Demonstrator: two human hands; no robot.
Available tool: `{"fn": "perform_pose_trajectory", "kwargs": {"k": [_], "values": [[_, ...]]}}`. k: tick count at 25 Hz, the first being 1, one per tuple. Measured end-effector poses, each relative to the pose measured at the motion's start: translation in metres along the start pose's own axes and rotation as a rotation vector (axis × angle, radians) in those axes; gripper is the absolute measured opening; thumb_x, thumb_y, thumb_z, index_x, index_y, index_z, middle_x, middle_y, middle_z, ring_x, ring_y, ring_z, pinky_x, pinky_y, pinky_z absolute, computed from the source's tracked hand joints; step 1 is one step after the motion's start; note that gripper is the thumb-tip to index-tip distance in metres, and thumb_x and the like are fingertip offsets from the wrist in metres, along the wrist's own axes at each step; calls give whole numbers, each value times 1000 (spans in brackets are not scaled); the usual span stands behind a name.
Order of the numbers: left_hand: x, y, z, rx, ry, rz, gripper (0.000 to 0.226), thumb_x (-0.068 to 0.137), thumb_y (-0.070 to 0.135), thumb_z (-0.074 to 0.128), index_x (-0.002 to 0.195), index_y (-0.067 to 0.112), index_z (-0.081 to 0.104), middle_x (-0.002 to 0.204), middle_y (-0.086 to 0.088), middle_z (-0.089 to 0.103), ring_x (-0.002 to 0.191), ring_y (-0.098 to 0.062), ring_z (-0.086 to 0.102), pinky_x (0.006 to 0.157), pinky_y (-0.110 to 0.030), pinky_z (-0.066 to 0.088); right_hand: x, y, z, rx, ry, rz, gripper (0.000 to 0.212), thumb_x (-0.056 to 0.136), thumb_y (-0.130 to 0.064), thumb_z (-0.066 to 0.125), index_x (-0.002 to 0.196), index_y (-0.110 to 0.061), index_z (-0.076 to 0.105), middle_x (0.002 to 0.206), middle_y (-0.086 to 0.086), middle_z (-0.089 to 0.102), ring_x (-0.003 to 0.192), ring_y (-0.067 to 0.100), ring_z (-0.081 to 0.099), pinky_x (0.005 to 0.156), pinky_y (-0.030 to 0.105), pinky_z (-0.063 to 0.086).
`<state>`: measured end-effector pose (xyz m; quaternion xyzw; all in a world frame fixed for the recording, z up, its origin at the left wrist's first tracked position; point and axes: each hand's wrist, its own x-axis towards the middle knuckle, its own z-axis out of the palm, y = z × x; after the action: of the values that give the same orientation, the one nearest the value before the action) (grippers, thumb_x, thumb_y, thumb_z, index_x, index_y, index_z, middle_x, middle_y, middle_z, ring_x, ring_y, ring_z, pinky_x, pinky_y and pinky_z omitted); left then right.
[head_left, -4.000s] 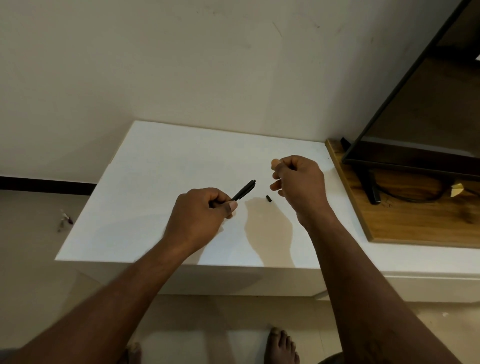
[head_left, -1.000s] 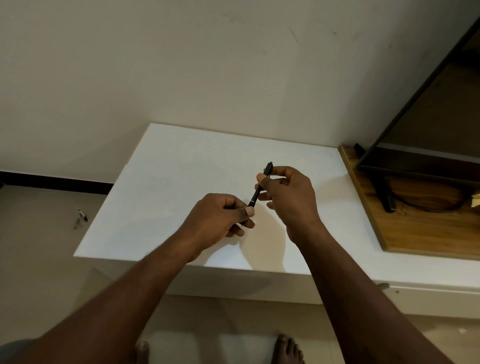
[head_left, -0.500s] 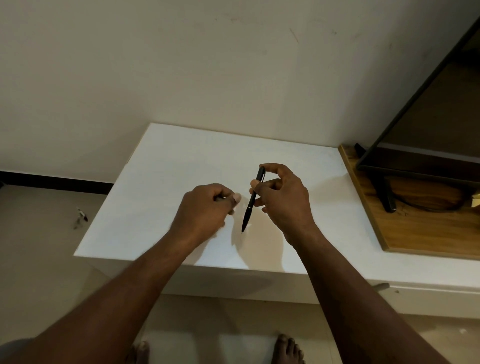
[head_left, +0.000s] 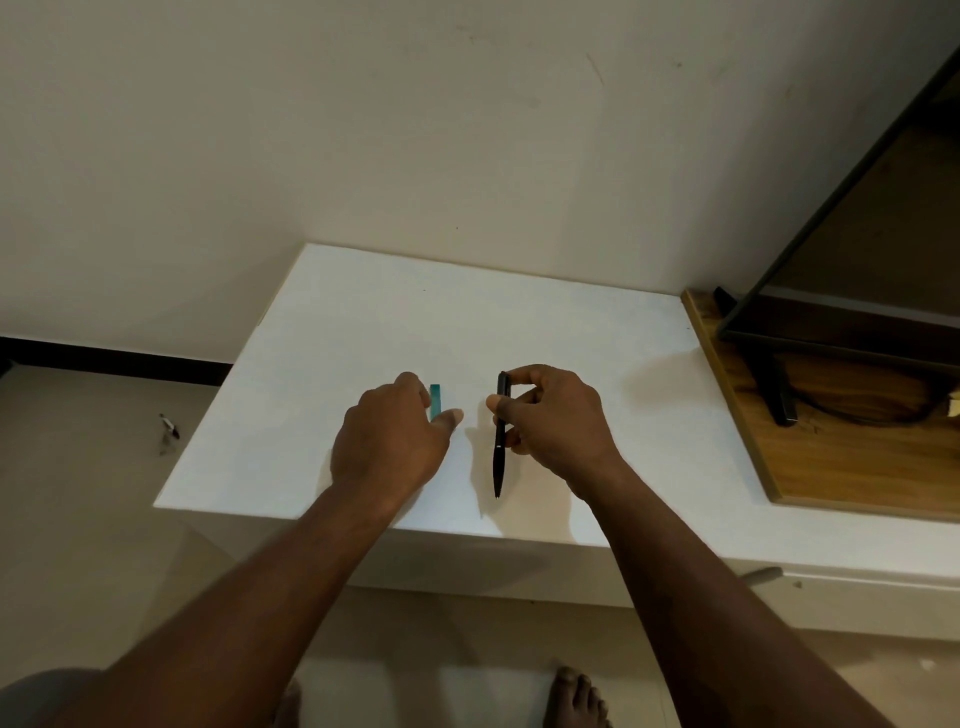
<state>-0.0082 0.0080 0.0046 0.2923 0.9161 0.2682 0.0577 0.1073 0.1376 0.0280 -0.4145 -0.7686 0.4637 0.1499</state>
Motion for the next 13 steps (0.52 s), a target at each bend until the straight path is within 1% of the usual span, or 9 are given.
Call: {"fn": "perform_pose_trajectory", "kwargs": {"k": [2,3,4,6,8,10,11,13], "values": [[-1,-1,0,43,-18,-2,46,88,59,70,105,17,65,93,-1,72,77,-18,61,65,-30,45,4,6,4,-96,29,-7,24,91,-30,81,108,-15,75,86,5,78,70,18,78,72,36,66],[0,-2,0,58,-32,-2,43,89,58,70,102,17,66,91,-1,72,78,-20,64,65,-31,47,5,9,6,-130,37,-12,21,90,-31,82,101,-13,76,84,5,77,73,21,78,77,42,66],[0,-2,0,72,-48,-4,39,90,54,69,99,17,67,90,-2,72,81,-23,66,66,-32,50,6,11,9,-157,43,-13,21,89,-32,82,95,-13,76,82,5,77,75,23,77,79,46,65],[2,-2,-1,96,-76,-15,30,90,46,67,94,16,67,86,-3,71,80,-26,68,66,-33,54,7,15,13,-238,62,-25,21,89,-34,82,90,-14,75,79,3,76,76,23,76,78,44,64],[2,-1,-3,119,-80,-19,24,89,40,65,82,17,62,76,-2,66,71,-24,63,58,-30,48,7,16,16,-326,94,-47,23,89,-37,81,90,-15,75,78,-1,73,75,21,73,74,38,62],[1,0,-4,146,-78,-25,28,87,38,64,69,20,52,66,2,58,59,-19,55,50,-25,37,6,17,19,-359,119,-53,26,89,-38,80,94,-14,75,79,-1,72,75,20,71,72,35,60],[0,1,-5,161,-80,-25,32,87,39,65,65,21,48,63,3,55,56,-16,51,49,-24,34,7,17,20,-368,128,-48,26,90,-38,80,96,-13,74,81,1,73,76,20,70,71,34,58],[-2,1,-7,195,-91,-16,37,85,41,65,61,22,44,61,3,52,53,-14,47,48,-24,32,6,17,20,-388,143,-34,27,90,-38,79,98,-13,73,85,3,75,80,21,70,68,31,53]]}}
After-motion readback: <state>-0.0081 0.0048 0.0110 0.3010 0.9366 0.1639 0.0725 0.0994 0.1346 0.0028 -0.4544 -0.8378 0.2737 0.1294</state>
